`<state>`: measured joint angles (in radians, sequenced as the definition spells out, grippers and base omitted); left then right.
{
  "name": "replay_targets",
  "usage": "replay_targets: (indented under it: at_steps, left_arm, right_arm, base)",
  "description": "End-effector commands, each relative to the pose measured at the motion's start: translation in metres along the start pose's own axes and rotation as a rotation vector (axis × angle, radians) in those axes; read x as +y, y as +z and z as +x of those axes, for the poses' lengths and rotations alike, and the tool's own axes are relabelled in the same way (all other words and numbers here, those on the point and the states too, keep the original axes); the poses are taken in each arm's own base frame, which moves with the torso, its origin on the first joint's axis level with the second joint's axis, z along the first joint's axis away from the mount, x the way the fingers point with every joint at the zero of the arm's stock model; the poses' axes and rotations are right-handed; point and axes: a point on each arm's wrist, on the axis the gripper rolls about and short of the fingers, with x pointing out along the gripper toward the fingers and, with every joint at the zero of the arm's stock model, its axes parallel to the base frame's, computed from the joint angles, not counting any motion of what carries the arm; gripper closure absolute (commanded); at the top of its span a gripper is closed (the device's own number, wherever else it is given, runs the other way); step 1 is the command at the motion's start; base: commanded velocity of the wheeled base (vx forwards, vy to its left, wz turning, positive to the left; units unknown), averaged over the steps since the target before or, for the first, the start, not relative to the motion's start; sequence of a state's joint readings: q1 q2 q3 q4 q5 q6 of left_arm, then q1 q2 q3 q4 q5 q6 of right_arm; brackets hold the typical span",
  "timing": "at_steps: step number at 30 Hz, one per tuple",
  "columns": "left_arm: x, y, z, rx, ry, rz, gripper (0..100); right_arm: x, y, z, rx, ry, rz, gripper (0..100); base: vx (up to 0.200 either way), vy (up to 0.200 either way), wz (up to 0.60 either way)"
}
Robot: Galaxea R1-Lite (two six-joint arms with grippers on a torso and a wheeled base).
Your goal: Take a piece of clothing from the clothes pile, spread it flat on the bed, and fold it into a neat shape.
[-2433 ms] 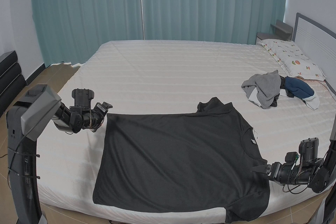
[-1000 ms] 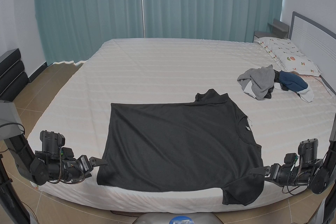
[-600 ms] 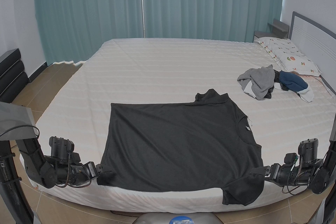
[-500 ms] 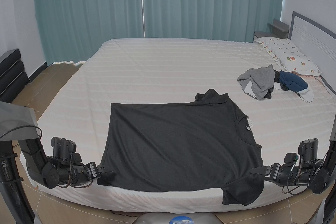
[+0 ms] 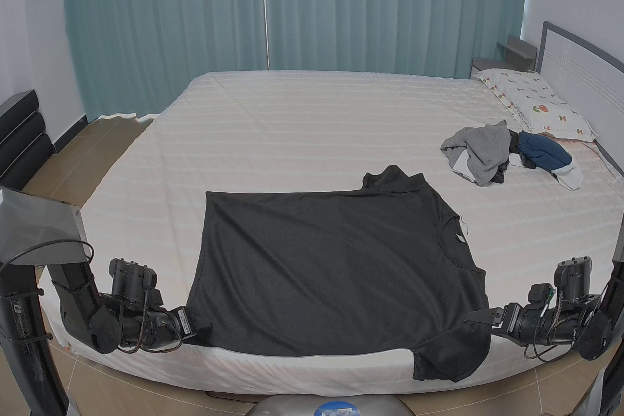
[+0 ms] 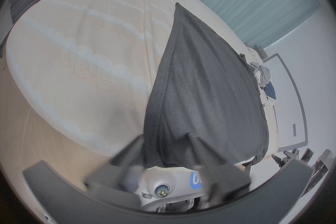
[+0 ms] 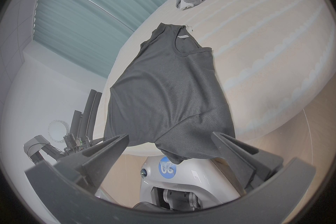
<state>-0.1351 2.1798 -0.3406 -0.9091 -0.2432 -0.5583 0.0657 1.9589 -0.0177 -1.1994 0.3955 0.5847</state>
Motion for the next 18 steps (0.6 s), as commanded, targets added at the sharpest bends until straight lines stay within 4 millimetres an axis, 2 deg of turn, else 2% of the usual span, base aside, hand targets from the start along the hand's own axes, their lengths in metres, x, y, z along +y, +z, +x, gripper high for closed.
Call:
replay_targets:
  at_steps: [1,10,18]
  left_arm:
    - [0.003,0.000,-0.002,0.000,0.010,-0.010,100]
    - [0.002,-0.001,-0.023,-0.036,0.000,-0.020,100]
    - [0.006,0.002,-0.026,-0.048,0.000,-0.092,100]
  right_arm:
    - [-0.001,-0.002,-0.001,0.009,-0.007,0.006,0]
    - [-0.001,-0.002,-0.002,0.006,-0.007,0.004,0]
    - [-0.004,0.001,-0.005,-0.025,-0.024,0.006,0]
  base:
    - [0.000,0.000,0.00]
    - [0.000,0.000,0.00]
    - [0.000,0.000,0.00]
